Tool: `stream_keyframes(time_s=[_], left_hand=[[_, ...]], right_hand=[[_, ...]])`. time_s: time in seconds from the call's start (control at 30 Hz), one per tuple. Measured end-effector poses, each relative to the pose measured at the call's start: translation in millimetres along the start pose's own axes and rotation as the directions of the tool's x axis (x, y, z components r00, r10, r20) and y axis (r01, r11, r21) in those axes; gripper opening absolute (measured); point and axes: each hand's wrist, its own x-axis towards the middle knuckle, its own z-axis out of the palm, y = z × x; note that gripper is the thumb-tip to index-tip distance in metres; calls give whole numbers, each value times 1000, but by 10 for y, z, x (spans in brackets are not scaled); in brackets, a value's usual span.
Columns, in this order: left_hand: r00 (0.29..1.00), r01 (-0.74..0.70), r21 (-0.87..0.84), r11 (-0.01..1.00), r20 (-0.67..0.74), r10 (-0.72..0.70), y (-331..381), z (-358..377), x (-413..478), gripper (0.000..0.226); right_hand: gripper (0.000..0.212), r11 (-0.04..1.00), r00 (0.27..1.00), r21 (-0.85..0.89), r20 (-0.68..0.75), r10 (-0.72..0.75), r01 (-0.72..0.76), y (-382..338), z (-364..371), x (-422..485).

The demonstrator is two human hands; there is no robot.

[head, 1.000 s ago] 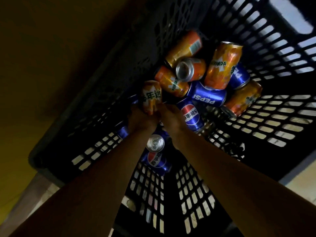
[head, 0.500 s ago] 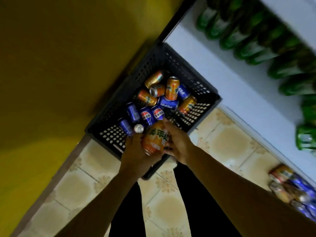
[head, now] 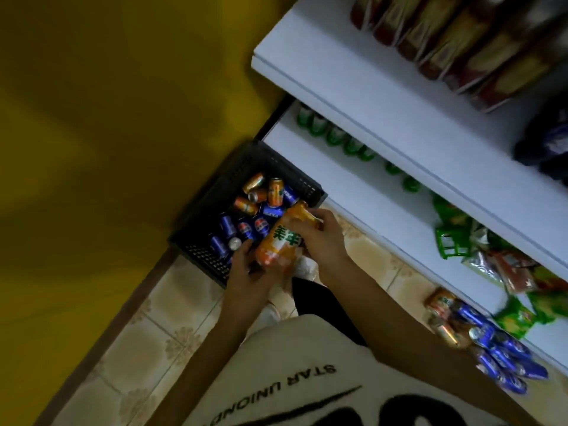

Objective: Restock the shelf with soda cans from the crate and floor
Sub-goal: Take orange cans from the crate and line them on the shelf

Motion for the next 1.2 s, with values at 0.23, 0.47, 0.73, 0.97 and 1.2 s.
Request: stream_keyframes(time_s=[0.23, 0.47, 0.73, 0.97, 1.2], left_hand=[[877, -475, 327, 817, 100, 470, 420, 50, -643, 76], [729, -683, 250, 686, 179, 660, 874, 386, -1347, 71], [611, -789, 89, 608, 231, 758, 1453, 963, -1780, 69], [510, -833, -105, 542, 231, 828, 2012, 1884, -1938, 58], [355, -934, 70, 351, 309, 882, 2654, 2423, -1890, 68]], right_hand=[[36, 894, 897, 80, 4, -442, 440, -411, -324, -1194], [33, 834, 861, 216, -77, -504, 507, -738, -977, -1978], [43, 682, 714, 221, -123, -690, 697, -1115, -1625, -2343], [60, 558, 565, 87, -83, -821, 825, -1490, -2329, -2281], [59, 467, 463, -33, -82, -883, 884, -2132, -2976, -2149]])
